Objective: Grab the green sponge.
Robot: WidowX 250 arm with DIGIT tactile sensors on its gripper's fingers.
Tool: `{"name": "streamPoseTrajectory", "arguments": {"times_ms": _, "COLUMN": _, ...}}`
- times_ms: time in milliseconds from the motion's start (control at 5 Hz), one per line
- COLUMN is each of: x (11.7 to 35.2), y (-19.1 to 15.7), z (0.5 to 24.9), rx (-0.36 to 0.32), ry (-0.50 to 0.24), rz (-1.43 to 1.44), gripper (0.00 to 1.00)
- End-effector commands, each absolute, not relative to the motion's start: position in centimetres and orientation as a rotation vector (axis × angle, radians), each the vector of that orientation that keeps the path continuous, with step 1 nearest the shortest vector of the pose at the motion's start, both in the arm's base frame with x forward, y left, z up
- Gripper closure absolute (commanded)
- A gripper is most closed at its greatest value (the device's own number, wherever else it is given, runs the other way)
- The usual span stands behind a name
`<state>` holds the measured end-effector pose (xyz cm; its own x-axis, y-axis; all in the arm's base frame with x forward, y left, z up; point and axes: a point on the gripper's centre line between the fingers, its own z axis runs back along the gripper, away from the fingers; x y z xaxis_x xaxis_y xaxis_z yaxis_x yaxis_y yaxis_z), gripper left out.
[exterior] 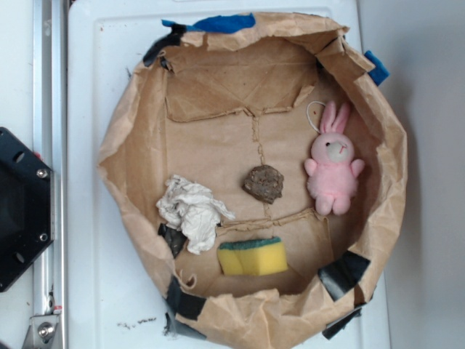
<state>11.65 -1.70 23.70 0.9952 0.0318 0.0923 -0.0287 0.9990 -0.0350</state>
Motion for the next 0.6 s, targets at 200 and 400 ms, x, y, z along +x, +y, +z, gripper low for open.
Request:
{"name": "streamPoseTrajectory", "arguments": {"times_ms": 200, "x": 14.9, "y": -1.8, "z": 23.5, "rx": -0.034, "ry": -0.088, "rz": 0.074, "gripper": 0.00}}
{"name": "streamPoseTrajectory", "arguments": {"times_ms": 400, "x": 18.0, "y": -1.9, "z": 23.0, "rx": -0.025, "ry": -0.077, "rz": 0.115, "gripper": 0.00}}
